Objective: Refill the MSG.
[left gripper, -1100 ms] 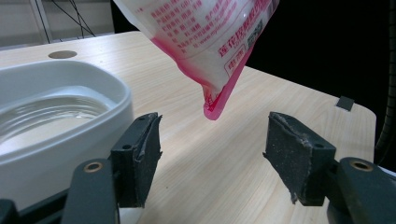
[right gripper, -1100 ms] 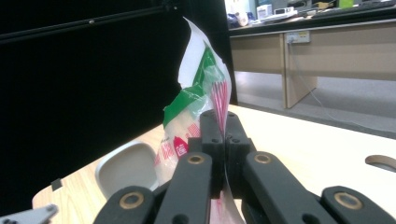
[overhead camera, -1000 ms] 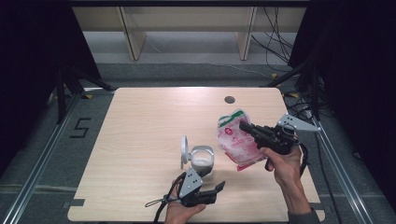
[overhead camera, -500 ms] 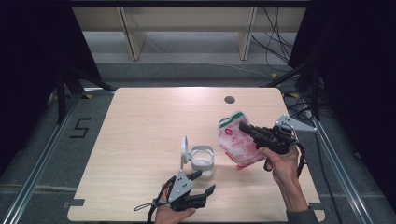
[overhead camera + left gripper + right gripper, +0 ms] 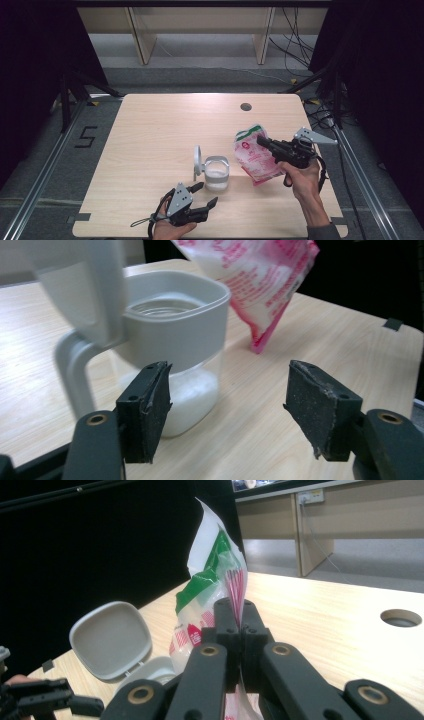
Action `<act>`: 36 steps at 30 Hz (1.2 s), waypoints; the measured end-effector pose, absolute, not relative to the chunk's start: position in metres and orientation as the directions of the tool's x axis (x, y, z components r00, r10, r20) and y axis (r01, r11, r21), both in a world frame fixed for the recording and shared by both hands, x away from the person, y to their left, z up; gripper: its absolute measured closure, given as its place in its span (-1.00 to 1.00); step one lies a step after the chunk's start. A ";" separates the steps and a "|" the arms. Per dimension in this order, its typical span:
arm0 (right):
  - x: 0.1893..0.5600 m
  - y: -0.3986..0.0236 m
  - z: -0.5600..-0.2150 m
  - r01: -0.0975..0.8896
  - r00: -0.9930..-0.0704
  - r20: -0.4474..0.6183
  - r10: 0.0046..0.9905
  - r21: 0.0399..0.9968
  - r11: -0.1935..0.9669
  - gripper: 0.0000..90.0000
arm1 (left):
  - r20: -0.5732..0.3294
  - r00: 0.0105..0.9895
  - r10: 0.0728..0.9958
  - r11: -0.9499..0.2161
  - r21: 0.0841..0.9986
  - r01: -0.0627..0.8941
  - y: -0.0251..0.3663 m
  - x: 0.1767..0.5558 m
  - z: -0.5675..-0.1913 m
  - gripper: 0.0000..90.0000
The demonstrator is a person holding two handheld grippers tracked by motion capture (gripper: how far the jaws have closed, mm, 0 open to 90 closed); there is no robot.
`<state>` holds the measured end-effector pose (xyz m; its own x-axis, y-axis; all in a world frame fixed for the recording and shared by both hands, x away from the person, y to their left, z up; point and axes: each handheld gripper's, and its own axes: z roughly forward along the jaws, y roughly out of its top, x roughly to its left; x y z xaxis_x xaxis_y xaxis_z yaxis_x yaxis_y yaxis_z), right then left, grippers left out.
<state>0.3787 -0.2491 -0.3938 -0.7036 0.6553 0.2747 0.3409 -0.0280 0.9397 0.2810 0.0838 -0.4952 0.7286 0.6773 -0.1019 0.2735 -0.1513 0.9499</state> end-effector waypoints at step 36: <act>0.359 -0.321 -0.408 0.347 -0.597 0.183 0.781 0.937 0.045 1.00 | -0.112 0.680 0.725 -0.129 0.947 0.294 0.108 0.289 -0.493 -0.25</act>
